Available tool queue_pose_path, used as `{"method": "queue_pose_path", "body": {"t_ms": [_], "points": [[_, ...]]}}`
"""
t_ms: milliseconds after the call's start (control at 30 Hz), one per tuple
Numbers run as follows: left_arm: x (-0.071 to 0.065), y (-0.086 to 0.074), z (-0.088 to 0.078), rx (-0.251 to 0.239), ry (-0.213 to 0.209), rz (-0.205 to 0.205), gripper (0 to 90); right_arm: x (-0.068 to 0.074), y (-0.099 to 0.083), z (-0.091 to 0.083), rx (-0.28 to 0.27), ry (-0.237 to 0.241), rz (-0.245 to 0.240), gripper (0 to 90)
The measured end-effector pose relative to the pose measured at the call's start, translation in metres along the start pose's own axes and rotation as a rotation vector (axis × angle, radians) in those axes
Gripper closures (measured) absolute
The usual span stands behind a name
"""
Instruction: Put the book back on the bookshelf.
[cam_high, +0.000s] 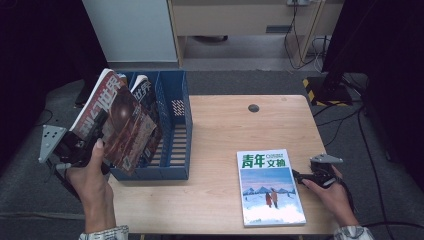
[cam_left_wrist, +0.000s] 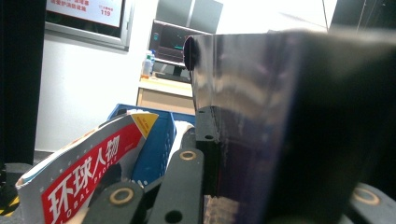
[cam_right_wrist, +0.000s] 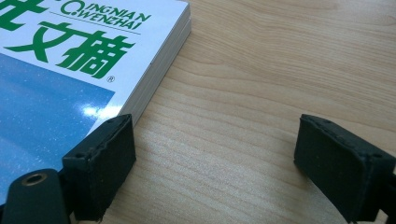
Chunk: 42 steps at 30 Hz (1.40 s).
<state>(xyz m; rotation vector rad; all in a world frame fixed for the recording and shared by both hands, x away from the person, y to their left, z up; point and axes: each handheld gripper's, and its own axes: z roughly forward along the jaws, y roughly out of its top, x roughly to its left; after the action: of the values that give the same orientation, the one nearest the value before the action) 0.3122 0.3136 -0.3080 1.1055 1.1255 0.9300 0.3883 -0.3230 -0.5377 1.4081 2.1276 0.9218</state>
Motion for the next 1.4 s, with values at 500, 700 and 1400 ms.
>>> {"method": "queue_pose_path", "body": {"t_ms": [500,700,1400], "points": [[-0.015,-0.004,0.027,0.007,0.040,0.028,83.9,0.000,0.000,0.000,-0.002,-0.003,-0.004,12.6],[-0.028,-0.012,0.044,0.021,0.050,0.071,83.9,0.000,0.000,0.000,0.000,-0.002,-0.004,12.6],[-0.036,-0.024,0.076,0.033,0.074,0.146,83.9,0.000,0.000,0.000,0.000,-0.002,-0.004,12.7]]}}
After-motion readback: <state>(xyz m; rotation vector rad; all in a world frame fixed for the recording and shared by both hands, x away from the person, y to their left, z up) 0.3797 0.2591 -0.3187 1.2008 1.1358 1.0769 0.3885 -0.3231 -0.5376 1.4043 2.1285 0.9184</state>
